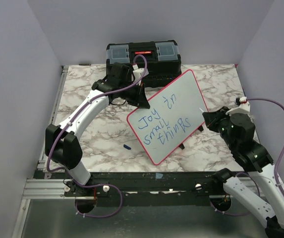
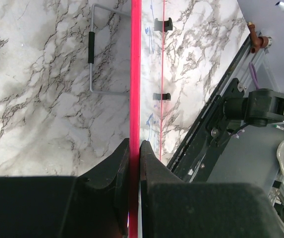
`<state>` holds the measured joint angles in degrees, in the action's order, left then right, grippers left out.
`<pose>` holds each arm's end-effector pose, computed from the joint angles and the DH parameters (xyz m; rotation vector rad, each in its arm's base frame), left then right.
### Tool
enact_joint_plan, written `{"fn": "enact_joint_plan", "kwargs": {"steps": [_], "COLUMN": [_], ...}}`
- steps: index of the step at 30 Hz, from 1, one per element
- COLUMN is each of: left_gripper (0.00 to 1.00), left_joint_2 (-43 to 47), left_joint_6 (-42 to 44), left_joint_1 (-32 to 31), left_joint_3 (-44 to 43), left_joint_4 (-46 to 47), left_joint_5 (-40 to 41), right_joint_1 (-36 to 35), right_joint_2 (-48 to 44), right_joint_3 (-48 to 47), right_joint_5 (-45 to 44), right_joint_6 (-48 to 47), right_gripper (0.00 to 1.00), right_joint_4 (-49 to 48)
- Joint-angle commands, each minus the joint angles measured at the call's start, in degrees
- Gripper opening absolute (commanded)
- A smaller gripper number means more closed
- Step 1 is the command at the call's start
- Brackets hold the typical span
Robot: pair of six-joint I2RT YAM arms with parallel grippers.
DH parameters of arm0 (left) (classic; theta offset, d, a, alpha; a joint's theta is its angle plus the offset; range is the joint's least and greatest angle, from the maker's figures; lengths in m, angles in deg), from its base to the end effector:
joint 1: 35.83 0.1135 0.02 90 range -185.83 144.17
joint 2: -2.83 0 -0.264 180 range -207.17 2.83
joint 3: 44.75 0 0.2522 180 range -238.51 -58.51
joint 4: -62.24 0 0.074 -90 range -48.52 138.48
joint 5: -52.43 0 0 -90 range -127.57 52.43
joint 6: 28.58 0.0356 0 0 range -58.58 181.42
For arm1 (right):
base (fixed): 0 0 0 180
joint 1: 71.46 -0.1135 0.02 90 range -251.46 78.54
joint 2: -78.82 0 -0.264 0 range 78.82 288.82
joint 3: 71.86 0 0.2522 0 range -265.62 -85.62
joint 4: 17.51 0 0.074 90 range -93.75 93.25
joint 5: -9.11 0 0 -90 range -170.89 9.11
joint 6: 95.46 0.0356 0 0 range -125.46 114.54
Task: Write a sentence on the whiteboard
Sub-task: Write a sentence on the whiteboard, then put down the whiteboard on the whiteboard stand.
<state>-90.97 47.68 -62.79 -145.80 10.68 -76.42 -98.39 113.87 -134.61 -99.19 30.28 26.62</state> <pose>0.3112 -0.1833 0.3377 0.6259 2.3261 -1.1369 0.1215 0.0492 0.3519 0.3652 1.8324 0.4661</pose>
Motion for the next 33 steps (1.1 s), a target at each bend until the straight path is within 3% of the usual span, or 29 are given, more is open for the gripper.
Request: {"fn": "enact_joint_plan", "kwargs": {"steps": [1, 18, 33], "left_gripper": [0.0, 0.0, 0.0], "left_joint_2": [1.57, -2.0, -5.48], "left_joint_6": [3.16, -7.01, -7.43], "left_joint_1": [0.06, -4.35, -9.02], "left_joint_3": [1.01, -4.99, -5.63], "left_joint_4": [1.12, 0.45, -2.94], "left_joint_5": [1.11, 3.27, 7.92], "right_joint_1": [-0.22, -0.16, -0.21], "right_joint_2": [-2.49, -7.38, -9.68], "right_joint_3": [1.11, 2.05, 3.35], "right_joint_5": [-0.89, -5.32, -5.14], "right_joint_6": [0.51, -4.0, -4.49], "right_gripper": [0.01, 0.01, 0.01], "right_joint_4": [4.5, 5.06, 4.82]}}
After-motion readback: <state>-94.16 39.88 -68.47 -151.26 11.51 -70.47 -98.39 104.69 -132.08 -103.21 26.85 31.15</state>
